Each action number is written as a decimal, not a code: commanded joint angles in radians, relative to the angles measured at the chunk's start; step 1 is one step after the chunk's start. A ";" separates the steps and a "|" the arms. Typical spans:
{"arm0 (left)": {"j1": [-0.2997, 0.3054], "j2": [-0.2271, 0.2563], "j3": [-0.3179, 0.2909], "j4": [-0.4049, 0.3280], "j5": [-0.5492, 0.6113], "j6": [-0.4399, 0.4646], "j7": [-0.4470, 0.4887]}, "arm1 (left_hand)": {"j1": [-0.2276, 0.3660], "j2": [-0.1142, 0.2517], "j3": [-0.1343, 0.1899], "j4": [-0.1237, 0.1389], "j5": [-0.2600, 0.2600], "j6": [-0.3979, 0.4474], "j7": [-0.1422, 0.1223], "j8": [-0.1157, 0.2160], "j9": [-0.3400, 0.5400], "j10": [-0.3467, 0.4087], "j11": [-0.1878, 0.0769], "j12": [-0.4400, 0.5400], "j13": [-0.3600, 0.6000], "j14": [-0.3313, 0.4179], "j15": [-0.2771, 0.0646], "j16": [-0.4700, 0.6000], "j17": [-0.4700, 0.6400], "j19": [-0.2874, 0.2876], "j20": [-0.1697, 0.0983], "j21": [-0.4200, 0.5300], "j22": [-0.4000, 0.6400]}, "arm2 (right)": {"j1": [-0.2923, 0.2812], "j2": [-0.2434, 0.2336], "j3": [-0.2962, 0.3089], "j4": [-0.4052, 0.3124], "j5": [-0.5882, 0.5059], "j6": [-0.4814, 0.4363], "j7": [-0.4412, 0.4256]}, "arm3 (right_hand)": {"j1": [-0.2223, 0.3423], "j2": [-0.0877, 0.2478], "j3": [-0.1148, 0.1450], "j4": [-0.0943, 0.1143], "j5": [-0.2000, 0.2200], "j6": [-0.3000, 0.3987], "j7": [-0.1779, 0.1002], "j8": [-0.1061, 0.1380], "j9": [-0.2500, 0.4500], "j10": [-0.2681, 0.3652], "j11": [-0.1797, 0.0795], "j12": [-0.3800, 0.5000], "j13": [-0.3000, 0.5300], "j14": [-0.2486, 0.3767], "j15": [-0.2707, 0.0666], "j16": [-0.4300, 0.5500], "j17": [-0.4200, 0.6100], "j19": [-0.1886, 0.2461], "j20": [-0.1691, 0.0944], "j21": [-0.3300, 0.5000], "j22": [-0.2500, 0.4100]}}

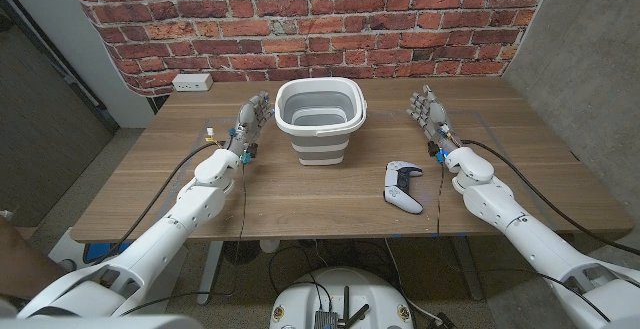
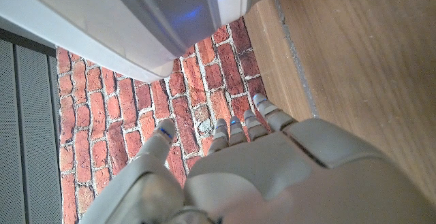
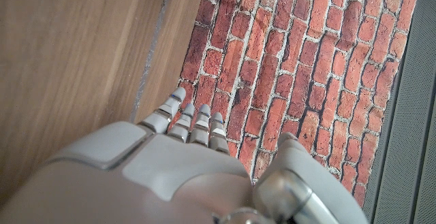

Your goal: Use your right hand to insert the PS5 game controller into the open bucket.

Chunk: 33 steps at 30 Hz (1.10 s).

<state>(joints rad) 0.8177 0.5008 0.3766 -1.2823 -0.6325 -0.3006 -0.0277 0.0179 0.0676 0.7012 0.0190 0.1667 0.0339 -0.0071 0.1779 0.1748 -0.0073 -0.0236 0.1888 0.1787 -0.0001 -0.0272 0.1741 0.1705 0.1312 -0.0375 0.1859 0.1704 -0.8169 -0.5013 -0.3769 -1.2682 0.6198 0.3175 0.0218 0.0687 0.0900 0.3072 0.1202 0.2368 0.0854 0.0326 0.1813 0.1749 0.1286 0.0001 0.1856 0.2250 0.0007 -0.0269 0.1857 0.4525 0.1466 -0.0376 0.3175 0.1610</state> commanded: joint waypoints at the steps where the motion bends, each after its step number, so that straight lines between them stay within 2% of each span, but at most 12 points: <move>1: -0.011 -0.006 0.005 -0.001 0.022 -0.018 0.017 | 0.000 0.076 0.007 0.000 0.005 0.011 -0.002 0.006 0.002 -0.002 -0.012 0.007 0.002 0.001 -0.009 0.006 0.004 0.009 -0.062 0.006 0.001 | 0.003 -0.006 -0.009 0.002 -0.067 0.043 -0.046 | 0.003 0.064 0.012 -0.001 0.006 0.009 -0.005 0.005 0.002 0.015 -0.006 0.006 -0.001 -0.001 -0.022 0.005 -0.002 0.012 -0.005 0.001 0.005; 8: 0.014 0.003 -0.002 -0.038 0.033 -0.015 0.053 | 0.002 0.075 0.008 -0.001 0.005 0.008 -0.002 0.005 0.002 -0.001 -0.012 0.006 0.002 0.001 -0.010 0.005 0.003 0.010 -0.062 0.007 0.001 | -0.004 -0.031 -0.026 -0.026 -0.154 0.045 -0.105 | 0.011 0.066 0.023 -0.006 0.008 0.022 -0.015 0.010 0.002 0.028 -0.008 0.010 -0.008 0.011 -0.030 0.008 -0.014 0.023 -0.011 -0.004 0.005; 20: 0.041 0.029 -0.013 -0.075 0.036 0.007 0.075 | 0.004 0.074 0.009 -0.003 0.006 0.009 -0.005 0.005 0.002 0.001 -0.014 0.007 0.001 0.003 -0.009 0.005 0.001 0.009 -0.059 0.006 0.001 | -0.009 -0.072 -0.041 -0.072 -0.221 0.038 -0.116 | 0.023 0.065 0.037 -0.015 0.008 0.032 -0.022 0.012 0.002 0.037 -0.012 0.013 -0.016 0.019 -0.033 0.009 -0.030 0.035 -0.015 -0.011 0.005; 28: 0.053 0.038 -0.026 -0.075 0.032 -0.004 0.079 | 0.006 0.074 0.011 -0.006 0.006 0.016 -0.009 0.007 0.002 0.010 -0.017 0.010 0.001 0.007 -0.012 0.005 0.000 0.011 -0.057 0.007 0.001 | -0.052 -0.126 -0.042 -0.177 -0.330 0.009 -0.198 | 0.034 0.063 0.048 -0.025 0.007 0.042 -0.033 0.014 0.002 0.041 -0.016 0.013 -0.020 0.028 -0.034 0.010 -0.041 0.042 -0.013 -0.016 0.005; 33: 0.067 0.057 -0.036 -0.100 0.034 0.010 0.092 | 0.006 0.073 0.011 -0.007 0.006 0.017 -0.009 0.008 0.002 0.011 -0.017 0.010 0.001 0.008 -0.014 0.005 0.000 0.011 -0.057 0.007 0.001 | -0.080 -0.152 -0.041 -0.224 -0.385 0.002 -0.228 | 0.043 0.061 0.058 -0.033 0.004 0.054 -0.035 0.016 0.002 0.045 -0.017 0.013 -0.023 0.043 -0.037 0.014 -0.053 0.063 -0.015 -0.017 0.006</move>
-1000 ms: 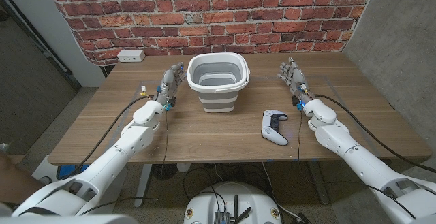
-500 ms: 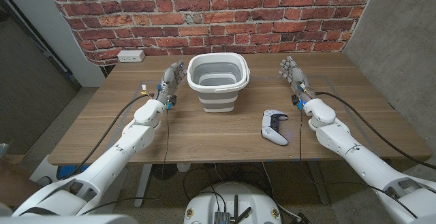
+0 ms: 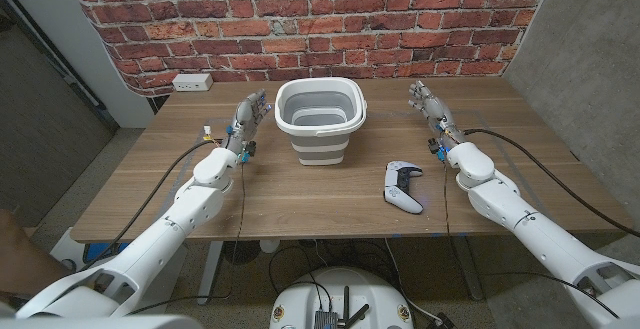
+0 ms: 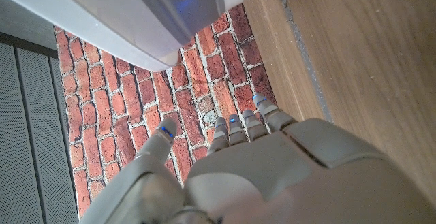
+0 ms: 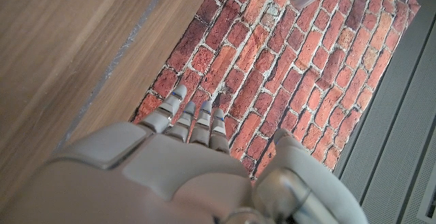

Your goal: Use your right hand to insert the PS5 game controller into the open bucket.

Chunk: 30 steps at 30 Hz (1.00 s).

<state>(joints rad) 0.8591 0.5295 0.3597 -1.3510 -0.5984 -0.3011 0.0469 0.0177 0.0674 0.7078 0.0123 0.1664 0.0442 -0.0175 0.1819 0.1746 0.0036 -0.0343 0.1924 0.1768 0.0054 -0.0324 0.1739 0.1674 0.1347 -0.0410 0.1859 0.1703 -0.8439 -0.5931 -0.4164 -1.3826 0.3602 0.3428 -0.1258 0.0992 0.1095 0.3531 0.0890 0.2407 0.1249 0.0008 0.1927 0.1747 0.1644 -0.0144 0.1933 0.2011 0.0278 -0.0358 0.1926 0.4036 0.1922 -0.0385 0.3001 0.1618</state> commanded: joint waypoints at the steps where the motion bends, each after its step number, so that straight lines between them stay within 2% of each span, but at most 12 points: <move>1: 0.029 0.030 -0.022 -0.035 -0.002 0.011 0.021 | 0.007 0.073 0.005 0.000 0.007 0.007 0.001 0.004 0.002 0.000 -0.005 0.006 0.003 0.003 -0.008 0.005 0.003 0.008 -0.054 0.007 0.001 | -0.057 -0.065 -0.001 -0.116 -0.135 -0.021 -0.084 | 0.012 0.041 0.013 -0.002 0.000 0.015 -0.004 0.005 0.003 0.011 -0.004 0.006 0.000 0.017 -0.029 0.007 -0.005 0.020 -0.013 0.000 0.005; 15: 0.062 0.044 -0.055 -0.057 -0.001 0.005 0.068 | 0.008 0.071 0.005 -0.002 0.007 0.011 -0.002 0.004 0.002 0.003 -0.010 0.006 0.003 0.008 -0.010 0.006 0.003 0.008 -0.055 0.007 0.001 | -0.116 -0.124 0.017 -0.185 -0.256 -0.005 -0.132 | 0.024 0.038 0.025 -0.015 -0.006 0.040 -0.015 0.010 0.004 0.021 -0.010 0.008 -0.003 0.026 -0.035 0.008 -0.020 0.030 -0.011 -0.008 0.005; 21: 0.063 0.032 -0.056 -0.054 -0.005 -0.004 0.074 | 0.008 0.071 0.006 -0.003 0.007 0.012 -0.004 0.004 0.002 0.006 -0.013 0.007 0.003 0.009 -0.010 0.006 0.003 0.009 -0.054 0.007 0.001 | -0.127 -0.162 0.022 -0.199 -0.304 0.010 -0.120 | 0.026 0.033 0.025 -0.024 -0.012 0.033 -0.024 0.005 0.004 0.013 -0.013 0.003 -0.004 0.019 -0.036 0.008 -0.024 0.015 -0.012 -0.023 0.005; 30: 0.060 0.010 -0.053 -0.045 0.004 -0.019 0.094 | 0.009 0.071 0.007 -0.005 0.007 0.014 -0.005 0.004 0.002 0.011 -0.015 0.008 0.003 0.016 -0.011 0.007 0.002 0.013 -0.054 0.008 0.001 | -0.136 -0.220 0.033 -0.219 -0.377 0.036 -0.098 | 0.028 0.031 0.024 -0.029 -0.016 0.030 -0.030 0.002 0.004 0.007 -0.018 0.001 -0.005 0.012 -0.043 0.008 -0.026 0.015 -0.016 -0.029 0.005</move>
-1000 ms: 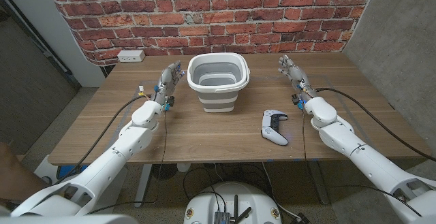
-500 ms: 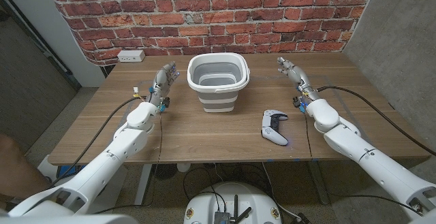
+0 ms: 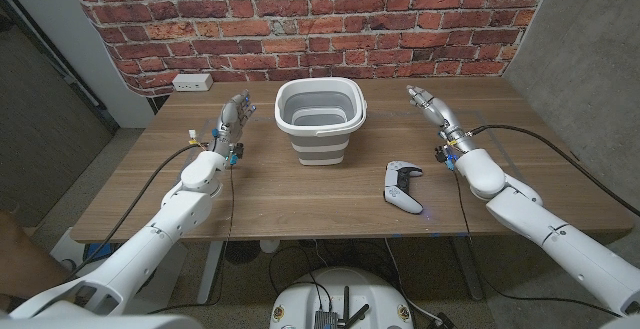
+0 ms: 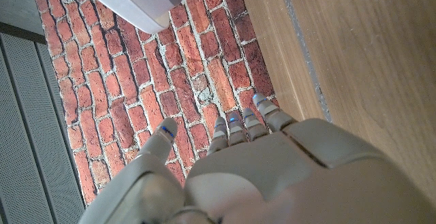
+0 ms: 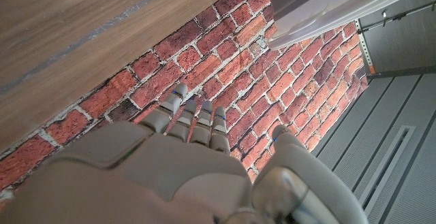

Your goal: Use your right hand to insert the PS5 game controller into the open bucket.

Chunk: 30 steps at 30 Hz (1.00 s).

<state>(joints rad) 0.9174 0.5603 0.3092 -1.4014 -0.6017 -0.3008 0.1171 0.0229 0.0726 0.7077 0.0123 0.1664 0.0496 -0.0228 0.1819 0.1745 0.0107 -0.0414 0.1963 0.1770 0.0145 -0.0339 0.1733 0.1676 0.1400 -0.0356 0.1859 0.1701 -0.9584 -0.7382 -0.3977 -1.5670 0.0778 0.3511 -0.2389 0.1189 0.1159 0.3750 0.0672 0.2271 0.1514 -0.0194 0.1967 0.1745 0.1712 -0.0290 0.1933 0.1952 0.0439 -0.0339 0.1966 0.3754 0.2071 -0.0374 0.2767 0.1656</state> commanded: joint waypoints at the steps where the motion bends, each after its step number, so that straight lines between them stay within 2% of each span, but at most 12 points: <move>1: 0.000 -0.021 -0.001 0.005 0.009 -0.019 0.024 | 0.004 0.065 0.007 -0.005 0.007 0.009 0.000 0.004 0.003 0.004 -0.008 0.004 0.003 0.007 -0.009 0.008 0.002 0.008 -0.059 0.008 0.001 | -0.022 -0.081 0.015 -0.036 -0.107 0.030 0.014 | 0.009 0.024 0.002 -0.009 -0.003 0.003 -0.010 -0.002 0.004 0.000 -0.003 0.001 0.001 -0.003 -0.044 0.004 0.001 0.000 -0.017 -0.006 0.001; 6: -0.005 -0.029 0.003 0.002 0.010 -0.018 0.028 | 0.004 0.065 0.008 -0.006 0.007 0.010 -0.001 0.004 0.003 0.008 -0.010 0.005 0.002 0.008 -0.010 0.008 0.002 0.009 -0.060 0.009 0.001 | -0.026 -0.108 0.021 -0.043 -0.150 0.042 0.018 | 0.010 0.022 0.002 -0.014 -0.008 -0.012 -0.025 -0.009 0.004 -0.001 -0.006 0.001 0.000 -0.003 -0.047 0.007 -0.002 0.003 -0.019 -0.013 0.001; 14: 0.010 -0.035 -0.007 -0.016 0.003 -0.023 0.046 | 0.004 0.065 0.008 -0.006 0.007 0.012 -0.002 0.004 0.003 0.009 -0.013 0.004 0.002 0.011 -0.011 0.008 0.002 0.009 -0.059 0.008 0.001 | -0.036 -0.176 0.031 -0.070 -0.247 0.060 0.031 | 0.012 0.022 0.002 -0.020 -0.011 -0.024 -0.036 -0.013 0.005 -0.011 -0.015 -0.003 -0.001 -0.006 -0.049 0.008 -0.004 0.005 -0.021 -0.019 0.001; 19: 0.023 -0.035 -0.019 -0.021 -0.007 -0.030 0.049 | 0.004 0.064 0.009 -0.007 0.007 0.014 -0.002 0.005 0.003 0.011 -0.014 0.004 0.002 0.014 -0.010 0.008 0.002 0.011 -0.058 0.009 0.001 | -0.035 -0.191 0.030 -0.066 -0.292 0.080 0.028 | 0.013 0.021 0.002 -0.024 -0.013 -0.029 -0.039 -0.014 0.005 -0.018 -0.019 -0.005 -0.001 -0.007 -0.053 0.009 -0.006 0.005 -0.023 -0.022 0.002; 21: 0.028 -0.048 -0.028 -0.013 -0.029 -0.044 0.043 | 0.003 0.064 0.009 -0.007 0.007 0.015 -0.002 0.005 0.003 0.013 -0.014 0.005 0.002 0.016 -0.010 0.008 0.002 0.014 -0.059 0.010 0.001 | -0.033 -0.200 0.025 -0.063 -0.330 0.090 0.021 | 0.015 0.021 0.003 -0.026 -0.014 -0.033 -0.046 -0.015 0.005 -0.019 -0.021 -0.005 -0.001 -0.005 -0.053 0.010 -0.007 0.006 -0.024 -0.024 0.002; 30: 0.039 -0.039 -0.037 -0.025 -0.036 -0.035 0.046 | 0.003 0.064 0.009 -0.008 0.007 0.021 -0.003 0.006 0.003 0.018 -0.016 0.006 0.002 0.021 -0.010 0.009 0.002 0.019 -0.059 0.011 0.001 | 0.007 -0.251 0.005 -0.046 -0.443 0.157 0.049 | 0.024 0.018 0.005 -0.039 -0.018 -0.042 -0.062 -0.016 0.005 -0.022 -0.027 -0.004 -0.001 0.001 -0.059 0.013 -0.012 0.013 -0.030 -0.029 0.002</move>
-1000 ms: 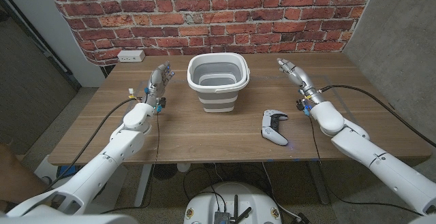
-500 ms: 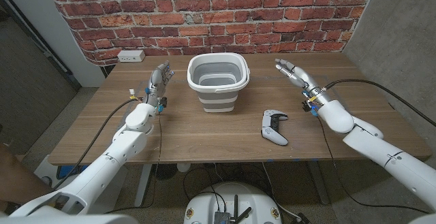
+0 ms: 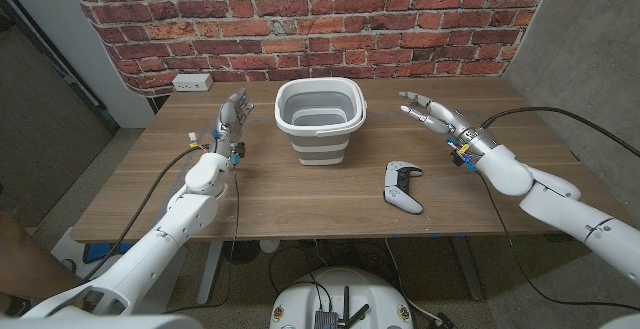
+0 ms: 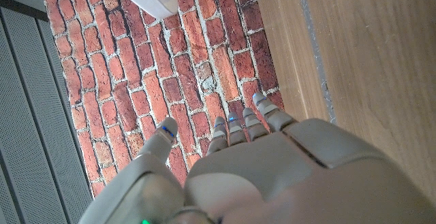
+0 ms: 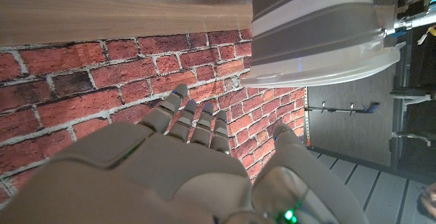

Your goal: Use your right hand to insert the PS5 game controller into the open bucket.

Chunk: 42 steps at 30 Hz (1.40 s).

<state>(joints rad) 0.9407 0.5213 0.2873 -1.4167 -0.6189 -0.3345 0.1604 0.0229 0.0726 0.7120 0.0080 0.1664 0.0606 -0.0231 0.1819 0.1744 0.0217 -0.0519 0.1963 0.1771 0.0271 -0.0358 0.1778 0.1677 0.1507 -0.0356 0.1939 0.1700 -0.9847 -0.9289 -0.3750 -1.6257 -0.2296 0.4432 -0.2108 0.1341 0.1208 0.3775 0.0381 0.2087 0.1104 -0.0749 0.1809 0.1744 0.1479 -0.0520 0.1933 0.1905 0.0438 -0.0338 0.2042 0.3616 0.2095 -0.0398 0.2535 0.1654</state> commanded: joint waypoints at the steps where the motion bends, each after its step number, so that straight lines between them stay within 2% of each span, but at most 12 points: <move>1: 0.017 0.001 -0.015 -0.011 -0.020 0.000 0.004 | 0.003 0.064 0.005 -0.004 0.007 0.010 -0.003 0.006 0.003 0.008 -0.006 0.006 0.002 0.009 -0.008 0.004 0.002 0.009 -0.059 0.003 0.001 | 0.036 -0.063 -0.018 0.016 -0.146 0.071 0.017 | 0.011 0.013 0.004 -0.013 -0.001 -0.004 -0.010 -0.001 0.005 0.002 -0.004 -0.003 0.004 0.001 -0.060 0.005 0.001 0.013 -0.028 -0.006 0.002; 3: 0.019 -0.001 -0.017 -0.011 -0.021 -0.002 0.006 | 0.003 0.064 0.005 -0.003 0.007 0.012 -0.003 0.007 0.003 0.011 -0.007 0.007 0.002 0.011 -0.006 0.005 0.003 0.010 -0.058 0.004 0.001 | 0.040 -0.072 -0.018 0.018 -0.153 0.080 0.024 | 0.021 0.002 0.004 -0.029 -0.006 -0.012 -0.022 -0.001 0.005 0.004 -0.003 -0.001 0.004 0.009 -0.057 0.008 -0.005 0.021 -0.024 -0.010 0.002; 9: 0.032 0.004 -0.021 -0.021 -0.022 0.006 0.017 | 0.000 0.063 0.004 -0.001 0.006 0.017 -0.004 0.008 0.003 0.016 -0.008 0.008 0.002 0.014 -0.005 0.005 0.004 0.010 -0.059 0.003 0.002 | 0.052 -0.108 -0.017 0.018 -0.188 0.126 0.042 | 0.030 -0.009 0.004 -0.044 -0.010 -0.015 -0.038 0.001 0.005 0.006 -0.005 0.001 0.004 0.014 -0.058 0.009 -0.010 0.028 -0.022 -0.013 0.002; 15: 0.037 0.007 -0.024 -0.026 -0.020 0.016 0.030 | -0.001 0.064 0.004 0.000 0.006 0.019 -0.004 0.008 0.003 0.018 -0.009 0.008 0.002 0.015 -0.005 0.005 0.004 0.011 -0.059 0.003 0.002 | 0.073 -0.154 -0.014 0.017 -0.190 0.181 0.107 | 0.044 -0.013 0.008 -0.062 -0.013 -0.008 -0.051 0.006 0.006 0.016 -0.009 0.005 0.004 0.027 -0.059 0.014 -0.015 0.041 -0.020 -0.015 0.002; 18: 0.036 0.003 -0.023 -0.020 -0.007 0.007 0.042 | -0.002 0.064 0.004 0.001 0.006 0.022 -0.004 0.009 0.003 0.018 -0.008 0.007 0.002 0.016 -0.005 0.005 0.004 0.011 -0.059 0.003 0.002 | 0.071 -0.160 -0.007 0.023 -0.202 0.194 0.104 | 0.052 -0.013 0.010 -0.073 -0.016 -0.011 -0.054 0.006 0.006 0.022 -0.012 0.008 0.005 0.040 -0.058 0.020 -0.018 0.057 -0.014 -0.014 0.003; 19: 0.036 0.001 -0.023 -0.019 -0.007 0.006 0.043 | -0.002 0.064 0.004 0.001 0.006 0.025 -0.004 0.010 0.003 0.020 -0.008 0.008 0.002 0.017 -0.006 0.005 0.004 0.011 -0.058 0.003 0.002 | 0.073 -0.162 -0.007 0.025 -0.208 0.201 0.105 | 0.057 -0.011 0.012 -0.080 -0.017 -0.006 -0.063 0.009 0.007 0.036 -0.009 0.013 0.006 0.043 -0.058 0.021 -0.019 0.061 -0.014 -0.016 0.003; 24: 0.036 -0.001 -0.024 -0.016 -0.011 0.006 0.041 | -0.002 0.065 0.004 0.002 0.006 0.028 -0.005 0.009 0.003 0.028 -0.007 0.010 0.002 0.020 -0.009 0.005 0.004 0.014 -0.058 0.004 0.002 | 0.105 -0.175 -0.019 0.036 -0.246 0.250 0.140 | 0.069 -0.011 0.016 -0.094 -0.020 -0.002 -0.080 0.012 0.008 0.042 -0.016 0.015 0.008 0.054 -0.050 0.026 -0.021 0.069 -0.007 -0.019 0.003; 29: 0.042 0.005 -0.027 -0.027 -0.010 0.021 0.055 | -0.003 0.065 0.004 0.003 0.006 0.030 -0.005 0.009 0.003 0.029 -0.007 0.009 0.002 0.020 -0.008 0.004 0.004 0.015 -0.058 0.004 0.002 | 0.146 -0.187 -0.035 0.048 -0.259 0.302 0.200 | 0.098 -0.015 0.026 -0.127 -0.025 0.003 -0.100 0.018 0.011 0.044 -0.017 0.015 0.012 0.050 -0.035 0.024 -0.026 0.072 0.024 -0.027 0.005; 34: 0.054 0.005 -0.032 -0.033 -0.015 0.022 0.062 | -0.003 0.065 0.004 0.004 0.006 0.031 -0.006 0.009 0.003 0.029 -0.008 0.008 0.002 0.021 -0.007 0.004 0.004 0.015 -0.058 0.003 0.002 | 0.191 -0.192 -0.047 0.049 -0.297 0.349 0.250 | 0.121 -0.020 0.034 -0.152 -0.023 0.002 -0.116 0.020 0.012 0.043 -0.019 0.014 0.015 0.043 -0.030 0.022 -0.028 0.069 0.046 -0.034 0.006; 37: 0.060 0.005 -0.036 -0.037 -0.020 0.023 0.065 | -0.004 0.065 0.004 0.004 0.006 0.031 -0.005 0.008 0.003 0.029 -0.006 0.008 0.002 0.021 -0.008 0.004 0.004 0.015 -0.058 0.003 0.002 | 0.224 -0.193 -0.057 0.049 -0.318 0.380 0.289 | 0.156 -0.021 0.048 -0.184 -0.016 -0.006 -0.122 0.020 0.013 0.040 -0.017 0.013 0.018 0.035 -0.019 0.020 -0.030 0.060 0.067 -0.042 0.007; 42: 0.067 0.006 -0.041 -0.040 -0.015 0.010 0.068 | 0.005 0.086 0.015 0.005 0.010 0.032 0.000 0.007 0.003 0.029 -0.001 0.006 0.002 0.020 -0.001 0.002 0.003 0.014 -0.051 0.002 0.002 | 0.271 -0.198 -0.066 0.036 -0.356 0.413 0.349 | 0.192 -0.023 0.061 -0.209 -0.007 -0.015 -0.120 0.022 0.016 0.022 -0.012 0.008 0.024 0.015 -0.014 0.016 -0.031 0.054 0.076 -0.048 0.009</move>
<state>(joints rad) 0.9908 0.5252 0.2563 -1.4466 -0.6324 -0.3170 0.2150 0.0229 0.0726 0.7175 0.0137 0.1703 0.0856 -0.0267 0.1819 0.1743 0.0466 -0.0556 0.2003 0.1771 0.0376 -0.0356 0.1777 0.1700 0.1581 -0.0356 0.1938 0.1700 -0.8038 -1.1119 -0.4186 -1.5824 -0.5170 0.7711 0.0244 0.3029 0.0956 0.4328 -0.1601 0.1896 0.0997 -0.1924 0.1967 0.1850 0.1780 -0.0637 0.2004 0.2077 0.0699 -0.0368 0.2250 0.3292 0.2608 0.0270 0.2069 0.1702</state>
